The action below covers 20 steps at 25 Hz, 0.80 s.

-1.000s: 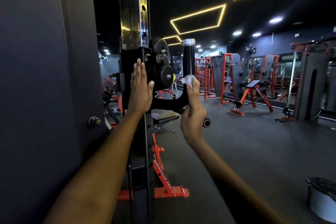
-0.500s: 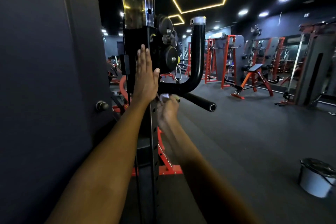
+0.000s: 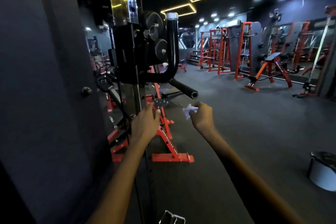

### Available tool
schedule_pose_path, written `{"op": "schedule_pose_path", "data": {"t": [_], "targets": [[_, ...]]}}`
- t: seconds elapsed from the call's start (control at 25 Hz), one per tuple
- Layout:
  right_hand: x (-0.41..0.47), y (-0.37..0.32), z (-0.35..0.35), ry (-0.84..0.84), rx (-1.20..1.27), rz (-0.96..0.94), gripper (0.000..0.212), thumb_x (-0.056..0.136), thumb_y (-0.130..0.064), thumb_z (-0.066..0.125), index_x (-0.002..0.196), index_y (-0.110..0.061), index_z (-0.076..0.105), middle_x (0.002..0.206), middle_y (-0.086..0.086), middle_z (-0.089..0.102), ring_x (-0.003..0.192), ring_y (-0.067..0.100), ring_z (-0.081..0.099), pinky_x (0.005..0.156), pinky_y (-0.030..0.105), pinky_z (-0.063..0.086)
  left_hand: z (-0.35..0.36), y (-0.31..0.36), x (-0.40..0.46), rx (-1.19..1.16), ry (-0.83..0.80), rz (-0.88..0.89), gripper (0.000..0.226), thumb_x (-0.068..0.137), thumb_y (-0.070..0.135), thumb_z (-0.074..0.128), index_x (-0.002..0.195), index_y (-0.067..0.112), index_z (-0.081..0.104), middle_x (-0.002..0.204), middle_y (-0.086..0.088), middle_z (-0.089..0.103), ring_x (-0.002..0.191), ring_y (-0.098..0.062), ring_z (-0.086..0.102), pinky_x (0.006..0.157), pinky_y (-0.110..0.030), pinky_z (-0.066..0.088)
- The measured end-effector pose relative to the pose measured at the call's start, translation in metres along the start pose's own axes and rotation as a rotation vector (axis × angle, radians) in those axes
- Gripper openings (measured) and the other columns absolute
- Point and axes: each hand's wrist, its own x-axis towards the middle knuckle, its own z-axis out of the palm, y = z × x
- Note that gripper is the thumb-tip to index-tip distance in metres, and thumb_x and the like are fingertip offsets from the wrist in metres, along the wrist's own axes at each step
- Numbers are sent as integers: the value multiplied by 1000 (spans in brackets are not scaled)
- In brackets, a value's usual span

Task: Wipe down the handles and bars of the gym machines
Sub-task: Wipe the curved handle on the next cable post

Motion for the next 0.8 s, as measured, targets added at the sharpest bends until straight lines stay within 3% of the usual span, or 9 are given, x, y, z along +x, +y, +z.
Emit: {"op": "schedule_pose_path", "data": {"t": [0.08, 0.16, 0.2, 0.28, 0.36, 0.52, 0.64, 0.8], "targets": [[-22, 19, -28, 9, -181, -62, 27, 85, -11, 58, 59, -14, 51, 69, 11, 53, 69, 29, 53, 52, 26, 30, 4, 27, -35, 91, -115, -27, 34, 101, 37, 39, 127, 19, 52, 124, -10, 61, 111, -33, 58, 87, -39, 45], [-43, 42, -60, -39, -307, -82, 28, 83, -12, 58, 60, -14, 40, 73, 17, 44, 68, 35, 41, 53, 27, 26, 5, 60, -71, 136, -165, -32, 34, 101, 37, 40, 127, 20, 54, 122, -10, 62, 112, -33, 59, 86, -39, 45], [-54, 53, -76, -59, -336, -81, 23, 82, -11, 56, 65, -12, 43, 77, 17, 43, 70, 35, 38, 56, 27, 27, 6, 75, -88, 136, -170, -38, 34, 100, 36, 41, 127, 20, 54, 122, -11, 62, 112, -34, 58, 85, -38, 45], [-78, 76, -109, -80, -365, -105, 9, 86, -13, 53, 81, -7, 58, 89, 18, 53, 80, 38, 50, 63, 27, 30, 13, 105, -119, 139, -182, -54, 32, 100, 37, 42, 124, 20, 56, 120, -11, 63, 110, -35, 59, 82, -38, 44], [-98, 101, -140, -108, -356, -120, 15, 88, -15, 52, 91, -4, 61, 98, 15, 59, 89, 35, 56, 65, 27, 31, 24, 135, -149, 159, -226, -80, 30, 100, 38, 42, 115, 19, 59, 115, -12, 64, 107, -35, 60, 79, -37, 44], [-117, 151, -186, -203, -308, -110, 12, 88, -18, 55, 80, -10, 57, 93, 9, 58, 77, 23, 53, 63, 27, 35, 45, 186, -198, 152, -290, -142, 30, 100, 38, 43, 116, 20, 60, 118, -8, 65, 110, -31, 59, 81, -36, 44], [-116, 177, -206, -237, -258, -104, 14, 87, -20, 57, 79, -8, 59, 89, 9, 61, 78, 24, 57, 63, 31, 43, 59, 209, -211, 145, -295, -158, 32, 100, 38, 43, 123, 20, 57, 123, -6, 63, 114, -29, 57, 85, -36, 43], [-81, 197, -219, -313, -233, -163, 8, 89, -14, 54, 83, -11, 58, 90, 7, 57, 76, 19, 51, 55, 24, 31, 91, 231, -193, 171, -262, -179, 37, 100, 38, 43, 130, 20, 54, 130, -4, 59, 120, -27, 54, 91, -37, 43]]}}
